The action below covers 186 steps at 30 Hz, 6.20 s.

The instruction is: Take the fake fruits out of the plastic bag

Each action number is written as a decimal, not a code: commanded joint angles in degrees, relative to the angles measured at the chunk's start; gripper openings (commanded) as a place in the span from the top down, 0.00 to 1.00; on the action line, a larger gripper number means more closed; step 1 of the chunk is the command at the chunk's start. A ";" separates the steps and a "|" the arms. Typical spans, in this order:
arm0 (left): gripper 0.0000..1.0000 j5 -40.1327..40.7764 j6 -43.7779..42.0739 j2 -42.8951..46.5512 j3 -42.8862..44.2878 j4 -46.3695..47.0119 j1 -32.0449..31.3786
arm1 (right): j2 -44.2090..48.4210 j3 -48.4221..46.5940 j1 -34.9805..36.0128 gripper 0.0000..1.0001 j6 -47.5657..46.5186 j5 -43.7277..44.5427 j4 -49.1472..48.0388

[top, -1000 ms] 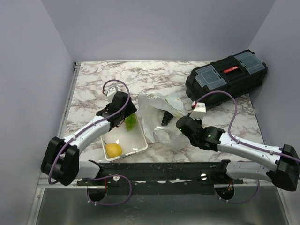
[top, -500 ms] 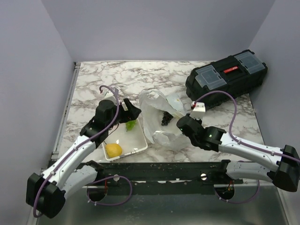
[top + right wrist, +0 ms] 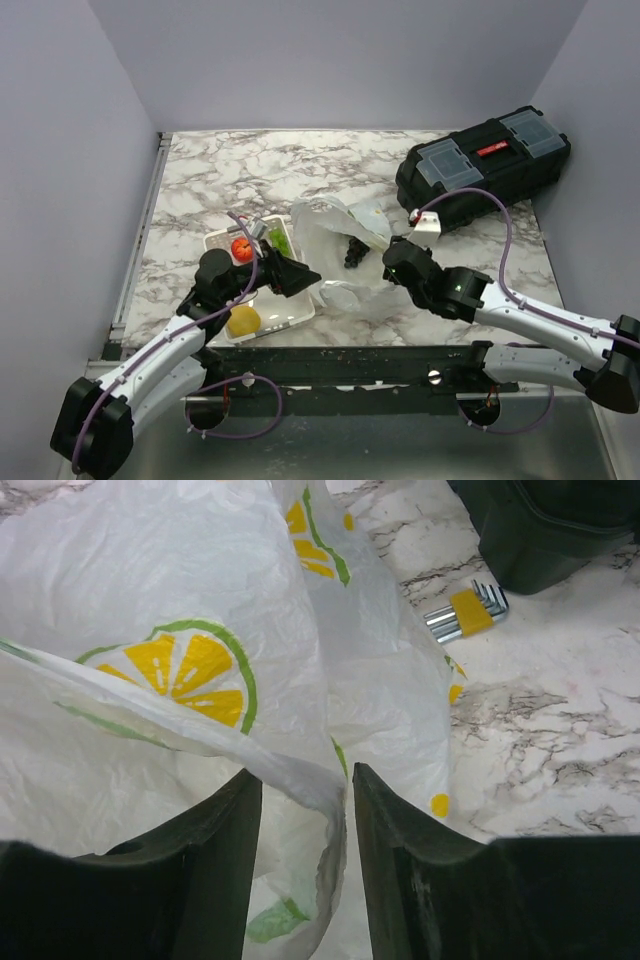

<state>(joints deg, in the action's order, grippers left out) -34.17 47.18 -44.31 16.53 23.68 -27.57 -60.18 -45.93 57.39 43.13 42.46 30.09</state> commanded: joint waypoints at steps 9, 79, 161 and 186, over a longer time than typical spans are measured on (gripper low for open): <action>0.25 -8.63 -1.07 -11.68 3.89 15.95 -16.35 | 2.91 -5.51 0.01 0.28 -1.80 -3.07 5.38; 0.59 45.06 -24.33 -52.32 28.17 5.05 -24.99 | 3.23 9.86 0.01 0.60 7.27 -21.54 -6.09; 1.00 25.08 -19.77 -27.91 28.24 -18.69 -23.32 | 3.66 7.89 0.01 0.50 7.62 -9.79 -4.62; 1.00 52.40 -28.33 14.29 12.95 -24.25 -23.05 | 3.44 7.69 0.03 0.47 7.23 -7.82 -3.75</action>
<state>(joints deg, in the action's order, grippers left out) 9.74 20.71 -31.92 31.07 3.95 -50.70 -56.51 -38.33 57.36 50.11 31.99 25.41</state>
